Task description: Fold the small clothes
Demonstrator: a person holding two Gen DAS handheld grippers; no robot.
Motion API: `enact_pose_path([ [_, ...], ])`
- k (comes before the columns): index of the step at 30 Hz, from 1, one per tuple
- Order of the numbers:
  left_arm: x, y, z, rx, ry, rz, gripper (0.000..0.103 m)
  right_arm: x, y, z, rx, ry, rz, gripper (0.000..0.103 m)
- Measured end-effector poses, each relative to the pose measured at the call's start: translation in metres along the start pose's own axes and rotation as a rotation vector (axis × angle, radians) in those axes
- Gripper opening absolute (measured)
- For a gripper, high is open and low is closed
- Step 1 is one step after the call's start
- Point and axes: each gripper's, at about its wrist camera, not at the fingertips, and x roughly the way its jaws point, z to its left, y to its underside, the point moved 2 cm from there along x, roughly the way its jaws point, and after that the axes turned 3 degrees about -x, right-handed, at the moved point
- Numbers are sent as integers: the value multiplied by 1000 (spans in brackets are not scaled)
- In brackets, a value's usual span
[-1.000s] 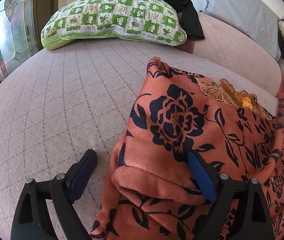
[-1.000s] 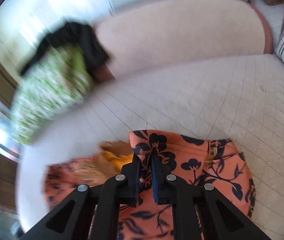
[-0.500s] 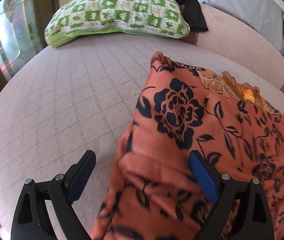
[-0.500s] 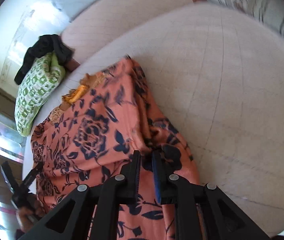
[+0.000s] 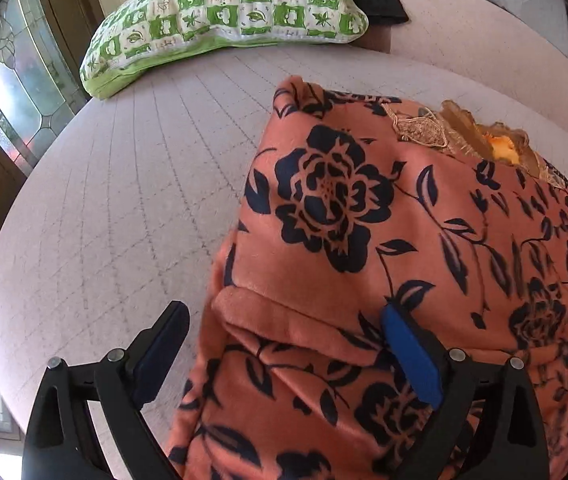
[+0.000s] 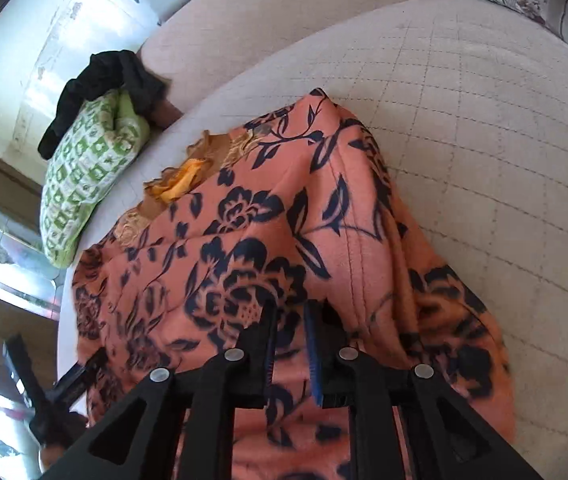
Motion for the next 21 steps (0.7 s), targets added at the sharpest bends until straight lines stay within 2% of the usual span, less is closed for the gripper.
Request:
enact_pose_path([
  [2,-27,-3,0,11,-23,-104,98,-14,3,1,-38,4,-8,17],
  [4,-57,-3,-4,38,-24,-187,98,-32,6,6,-92,22,-55,17],
  [10,-131,7,-9,49,-10,-351,98,-76,22,5,-134,-39,-117,18],
  [12,-151,5,-8,47,-1,-383,98,-86,29,8,-146,-58,-131,26],
  [13,-161,7,-9,47,9,-397,98,-91,33,9,-150,-63,-136,38],
  [14,-165,6,-8,45,11,-407,98,-93,37,11,-151,-66,-141,63],
  [15,-174,9,-7,44,10,-425,98,-97,40,11,-150,-68,-151,75],
  [16,-180,11,-7,44,9,-439,98,-102,42,12,-147,-69,-177,79],
  [18,-194,17,-2,38,12,-455,98,-112,48,15,-155,-74,-220,79],
  [21,-204,23,3,29,2,-466,98,-121,54,18,-164,-91,-223,79],
])
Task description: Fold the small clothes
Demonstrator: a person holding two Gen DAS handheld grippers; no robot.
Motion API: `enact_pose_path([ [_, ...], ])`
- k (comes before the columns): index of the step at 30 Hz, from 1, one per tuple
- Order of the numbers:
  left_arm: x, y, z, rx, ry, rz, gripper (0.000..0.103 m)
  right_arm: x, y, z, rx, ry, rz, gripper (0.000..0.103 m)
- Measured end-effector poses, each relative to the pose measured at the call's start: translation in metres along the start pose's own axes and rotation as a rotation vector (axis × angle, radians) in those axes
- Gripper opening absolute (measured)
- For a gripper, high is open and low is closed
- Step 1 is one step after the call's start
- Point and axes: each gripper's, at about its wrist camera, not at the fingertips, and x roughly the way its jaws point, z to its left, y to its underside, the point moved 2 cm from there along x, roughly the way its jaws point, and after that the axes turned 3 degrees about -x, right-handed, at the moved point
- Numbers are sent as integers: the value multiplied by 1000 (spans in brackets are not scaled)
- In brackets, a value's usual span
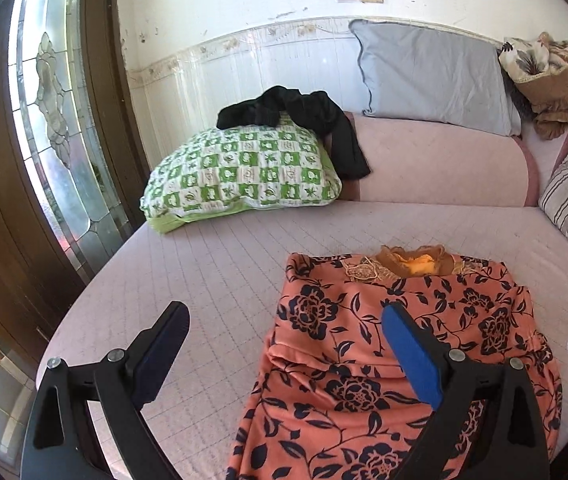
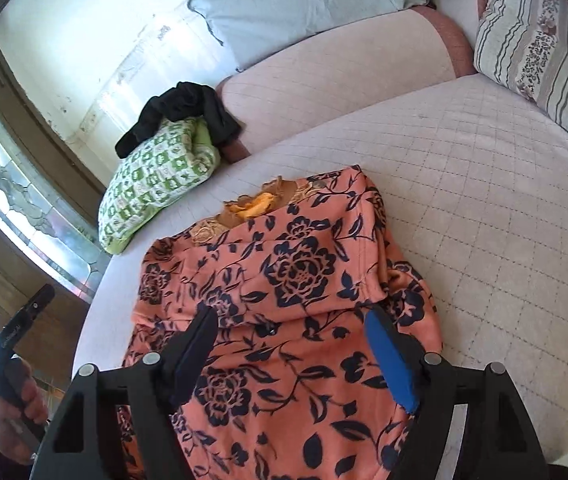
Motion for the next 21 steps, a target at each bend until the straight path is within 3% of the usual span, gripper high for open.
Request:
enact_pose_path([
  [9,-24,9,12,-9,-22,-21,98,-20,8,13,-30,-14,-17,79],
  [21,-21,34,-4,-12,55,44,98,-35,18,22,-59,9,-16,79],
])
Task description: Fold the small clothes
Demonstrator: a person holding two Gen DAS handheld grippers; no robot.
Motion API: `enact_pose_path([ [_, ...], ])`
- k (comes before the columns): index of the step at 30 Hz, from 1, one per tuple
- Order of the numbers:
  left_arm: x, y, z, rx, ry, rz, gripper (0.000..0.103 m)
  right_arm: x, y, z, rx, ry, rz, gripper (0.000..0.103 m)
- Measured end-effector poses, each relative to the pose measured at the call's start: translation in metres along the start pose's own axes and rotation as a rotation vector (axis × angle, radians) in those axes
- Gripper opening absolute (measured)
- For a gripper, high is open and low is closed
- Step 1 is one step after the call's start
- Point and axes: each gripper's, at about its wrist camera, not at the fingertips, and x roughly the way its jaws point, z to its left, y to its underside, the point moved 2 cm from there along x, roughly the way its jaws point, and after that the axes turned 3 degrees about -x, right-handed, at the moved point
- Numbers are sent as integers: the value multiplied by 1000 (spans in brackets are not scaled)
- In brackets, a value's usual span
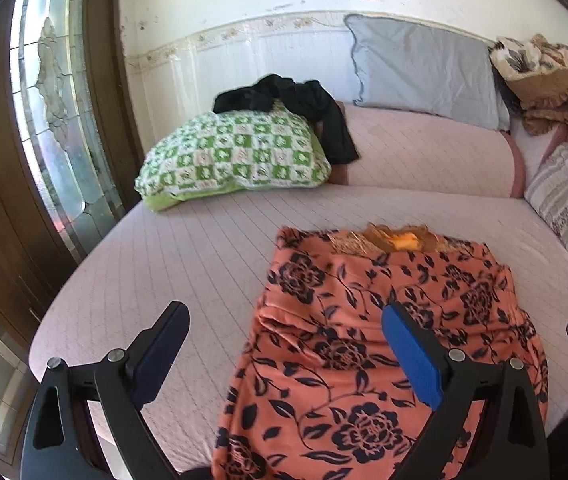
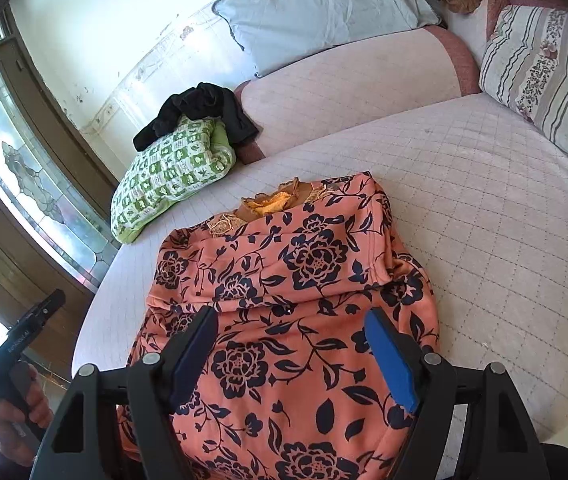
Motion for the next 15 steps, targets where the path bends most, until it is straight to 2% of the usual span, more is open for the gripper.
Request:
enact_pose_path([
  [7,14,9,-27,30,55,38,98,2,6,-6,0,22,16,79],
  [15,26,9,-51,56,80,53,98,6,8,-22,28,23,24,79],
])
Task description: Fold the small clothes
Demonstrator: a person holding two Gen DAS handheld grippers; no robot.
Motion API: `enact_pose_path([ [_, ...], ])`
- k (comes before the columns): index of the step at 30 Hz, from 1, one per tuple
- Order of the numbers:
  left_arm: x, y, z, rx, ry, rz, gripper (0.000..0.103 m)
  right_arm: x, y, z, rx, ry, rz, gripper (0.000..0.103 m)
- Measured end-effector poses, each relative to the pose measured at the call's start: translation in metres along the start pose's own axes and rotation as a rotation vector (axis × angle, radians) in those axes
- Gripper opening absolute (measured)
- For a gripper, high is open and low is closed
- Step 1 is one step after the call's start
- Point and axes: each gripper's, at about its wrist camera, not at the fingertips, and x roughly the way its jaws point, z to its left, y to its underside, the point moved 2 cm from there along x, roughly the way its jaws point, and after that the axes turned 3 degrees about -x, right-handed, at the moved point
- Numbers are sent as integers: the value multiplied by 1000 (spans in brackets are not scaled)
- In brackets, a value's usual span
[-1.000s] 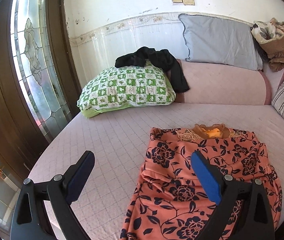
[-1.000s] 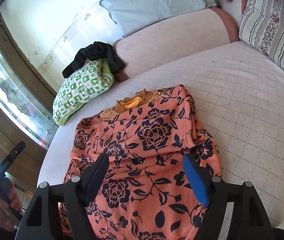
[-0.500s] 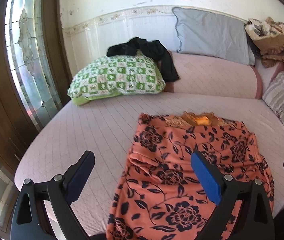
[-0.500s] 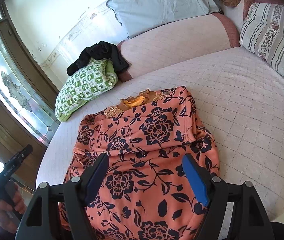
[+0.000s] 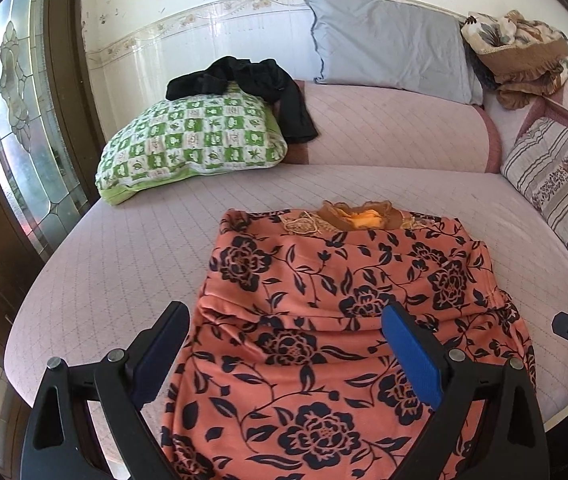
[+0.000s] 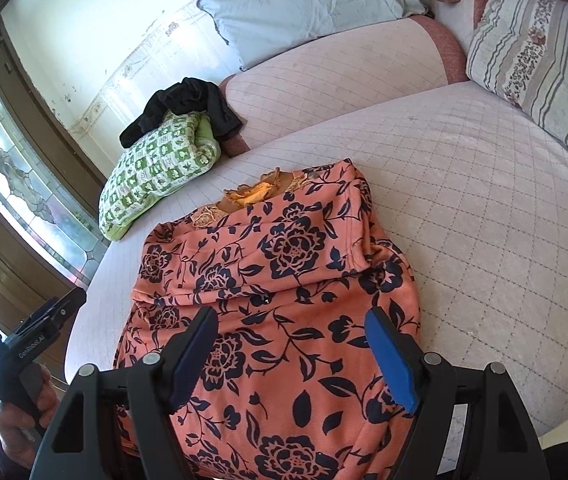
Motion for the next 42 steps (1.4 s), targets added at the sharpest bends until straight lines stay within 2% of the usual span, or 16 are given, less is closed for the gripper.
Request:
enact_pose_path([
  [15,14,0,-14,32,-20,12,98,4,5,-18,26,-4,17,79],
  [18,18,4,-10,31,-20,38,98,7,8,-19,21,-2,39,79],
  [21,28,18,7,14,-13,112,98,10,16,-19,5,5,91,79],
  [25,39,50,55,-27,-68,219,98,6,35,-26,-25,37,156,79],
  [28,41,71,102,-118,-83,301,98,3,52,-38,-4,43,209,79],
  [32,37,95,149,-243,-48,409,98,9,78,-51,28,76,308,79],
  [34,36,103,158,-261,-16,444,98,12,90,-55,73,59,365,79],
  [36,40,107,156,-228,25,485,98,15,103,-54,117,45,424,79],
  [38,46,112,151,-193,41,528,97,21,112,-48,126,48,459,79],
  [40,53,114,145,-168,88,553,95,30,120,-38,120,56,496,79],
  [42,58,119,139,-141,130,593,87,41,129,-27,87,103,543,79],
])
